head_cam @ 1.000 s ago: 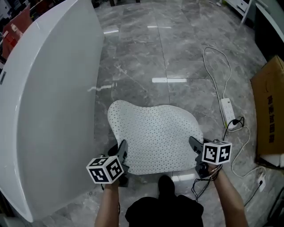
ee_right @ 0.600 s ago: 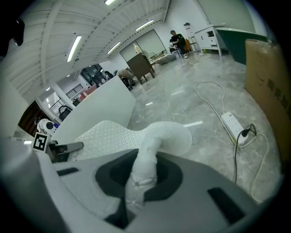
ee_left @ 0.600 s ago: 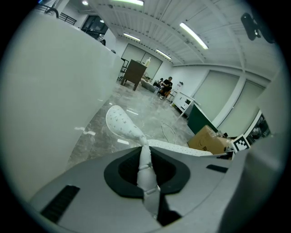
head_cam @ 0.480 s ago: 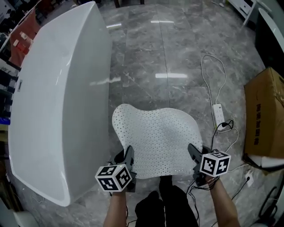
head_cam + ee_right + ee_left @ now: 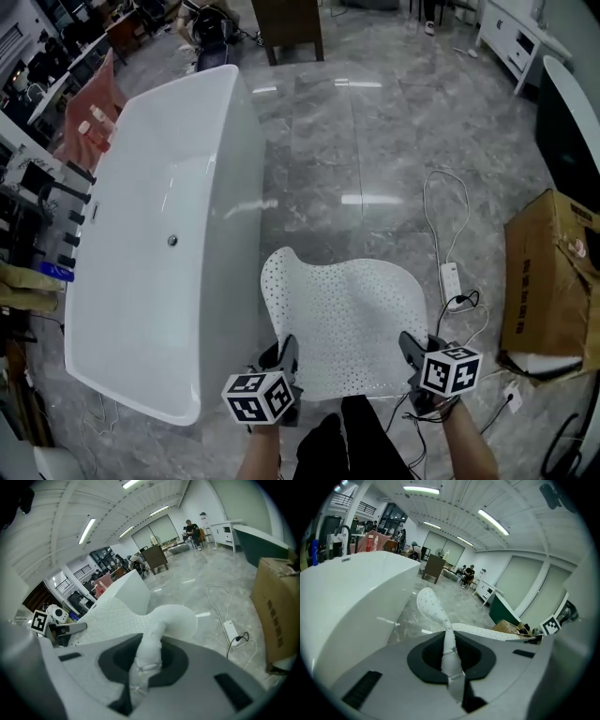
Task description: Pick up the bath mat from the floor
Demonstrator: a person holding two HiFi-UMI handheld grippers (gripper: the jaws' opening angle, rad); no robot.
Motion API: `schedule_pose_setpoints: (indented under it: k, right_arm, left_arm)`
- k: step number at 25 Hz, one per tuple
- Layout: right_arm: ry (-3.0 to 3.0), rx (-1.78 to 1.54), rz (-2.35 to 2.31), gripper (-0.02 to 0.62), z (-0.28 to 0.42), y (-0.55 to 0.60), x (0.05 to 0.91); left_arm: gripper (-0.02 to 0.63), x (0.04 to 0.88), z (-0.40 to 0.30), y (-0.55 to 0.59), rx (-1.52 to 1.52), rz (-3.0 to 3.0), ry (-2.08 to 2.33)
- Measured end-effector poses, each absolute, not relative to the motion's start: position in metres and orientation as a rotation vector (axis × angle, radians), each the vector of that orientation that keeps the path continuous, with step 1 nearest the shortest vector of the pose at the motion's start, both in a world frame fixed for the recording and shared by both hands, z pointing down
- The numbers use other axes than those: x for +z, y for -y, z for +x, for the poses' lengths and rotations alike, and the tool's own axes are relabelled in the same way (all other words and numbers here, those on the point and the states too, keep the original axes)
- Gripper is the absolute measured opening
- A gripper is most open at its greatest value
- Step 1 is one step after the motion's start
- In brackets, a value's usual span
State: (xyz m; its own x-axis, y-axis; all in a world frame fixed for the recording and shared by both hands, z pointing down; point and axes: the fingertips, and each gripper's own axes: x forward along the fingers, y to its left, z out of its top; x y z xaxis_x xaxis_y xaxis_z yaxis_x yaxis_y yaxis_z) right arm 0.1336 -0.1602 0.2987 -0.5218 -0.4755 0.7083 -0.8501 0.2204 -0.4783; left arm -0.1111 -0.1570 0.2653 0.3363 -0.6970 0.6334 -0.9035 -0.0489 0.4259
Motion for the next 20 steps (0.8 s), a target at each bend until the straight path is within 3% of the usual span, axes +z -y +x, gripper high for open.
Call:
schedule_pose_setpoints:
  k: [20]
  right_arm:
    - [2.368,1.099,1.311,0.031,0.152,0.204,0.104]
  left_arm:
    - [0.026,0.072,-0.101,0.193,0.175,1.977,1.561]
